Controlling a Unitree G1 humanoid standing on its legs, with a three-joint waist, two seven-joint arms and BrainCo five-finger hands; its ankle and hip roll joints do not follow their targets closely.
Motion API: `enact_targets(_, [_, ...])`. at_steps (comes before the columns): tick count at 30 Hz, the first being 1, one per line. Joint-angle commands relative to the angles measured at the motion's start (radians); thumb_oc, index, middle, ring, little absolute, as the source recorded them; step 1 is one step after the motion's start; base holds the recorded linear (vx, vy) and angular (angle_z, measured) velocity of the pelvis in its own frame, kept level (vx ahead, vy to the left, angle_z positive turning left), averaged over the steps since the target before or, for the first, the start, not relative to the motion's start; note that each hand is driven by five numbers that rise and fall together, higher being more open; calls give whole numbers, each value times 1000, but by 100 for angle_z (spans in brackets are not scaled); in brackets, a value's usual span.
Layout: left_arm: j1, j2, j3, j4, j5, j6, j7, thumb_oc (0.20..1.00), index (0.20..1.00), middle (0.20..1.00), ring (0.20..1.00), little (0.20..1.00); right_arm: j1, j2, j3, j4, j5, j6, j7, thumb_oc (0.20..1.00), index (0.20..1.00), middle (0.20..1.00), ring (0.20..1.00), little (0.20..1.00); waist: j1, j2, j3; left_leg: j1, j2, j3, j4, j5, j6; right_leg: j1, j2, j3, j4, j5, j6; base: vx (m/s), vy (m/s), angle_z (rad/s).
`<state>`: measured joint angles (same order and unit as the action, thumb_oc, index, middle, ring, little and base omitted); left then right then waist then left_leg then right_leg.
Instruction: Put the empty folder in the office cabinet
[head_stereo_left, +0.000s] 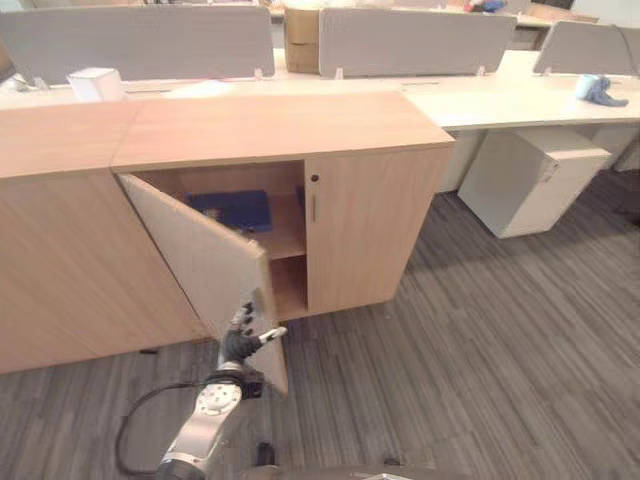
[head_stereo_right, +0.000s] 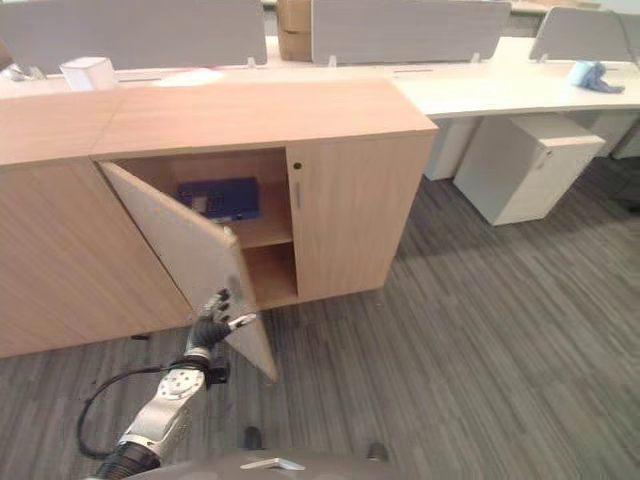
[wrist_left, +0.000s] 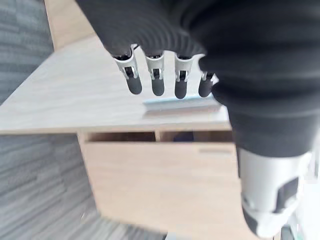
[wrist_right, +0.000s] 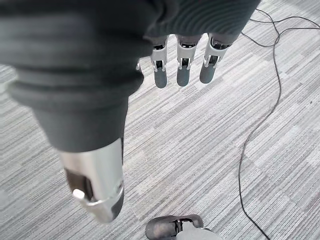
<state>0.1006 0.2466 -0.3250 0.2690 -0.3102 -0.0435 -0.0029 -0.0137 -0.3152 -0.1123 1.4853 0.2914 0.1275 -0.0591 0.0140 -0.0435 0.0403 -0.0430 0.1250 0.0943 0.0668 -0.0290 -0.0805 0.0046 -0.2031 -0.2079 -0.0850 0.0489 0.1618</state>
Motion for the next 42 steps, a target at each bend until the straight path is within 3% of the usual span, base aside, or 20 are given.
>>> enact_targets(1, [0,33,41,-60,-35,-29,-39,1000,1000,1000,1000,1000,-31,-3,1,28,-10,-9,-36,1000,1000,1000,1000,1000,-14,3,20,126,-6,17,-154,-2,-13,121,71,-61,-2,-103,-36,7,1,-32])
enact_targets(5, [47,49,58,15,2,-13,-36,1000,1000,1000,1000,1000,-34,6,1,22,-11,-9,-41,1000,1000,1000,1000,1000,-7,7,20,131,-10,11,-154,-4,-10,125,70,-60,-2,-102,-36,10,-3,12])
enact_targets(12, [84,6,151,374,96,38,19,1000,1000,1000,1000,1000,-35,22,1,14,-3,-5,-48,1000,1000,1000,1000,1000,8,16,22,133,-20,2,-154,0,-4,128,67,-65,2,-98,-39,-1,2,1])
enact_targets(17, [15,-54,209,939,202,70,77,1000,1000,1000,1000,1000,-50,56,30,13,8,-4,-35,1000,1000,1000,1000,1000,11,26,19,132,-24,-7,-154,6,-1,126,65,-65,7,-103,-42,-7,6,4])
enact_targets(20, [6,-72,276,1124,197,96,86,1000,1000,1000,1000,1000,-56,82,67,10,3,-7,-16,1000,1000,1000,1000,1000,14,26,12,134,-26,-7,-154,6,-1,128,64,-66,6,-104,-44,8,1,10])
enact_targets(26, [17,-95,384,1223,61,129,11,1000,1000,1000,1000,1000,-71,93,123,7,-48,0,21,1000,1000,1000,1000,1000,25,24,-2,133,-26,-8,-154,9,-2,130,63,-74,5,-103,-45,3,-1,4])
enact_targets(42, [19,-86,399,1214,6,122,3,1000,1000,1000,1000,1000,-74,80,241,-8,-223,17,32,1000,1000,1000,1000,1000,43,13,1,127,-26,-21,-154,13,-2,130,61,-82,8,-100,-46,-1,-3,1])
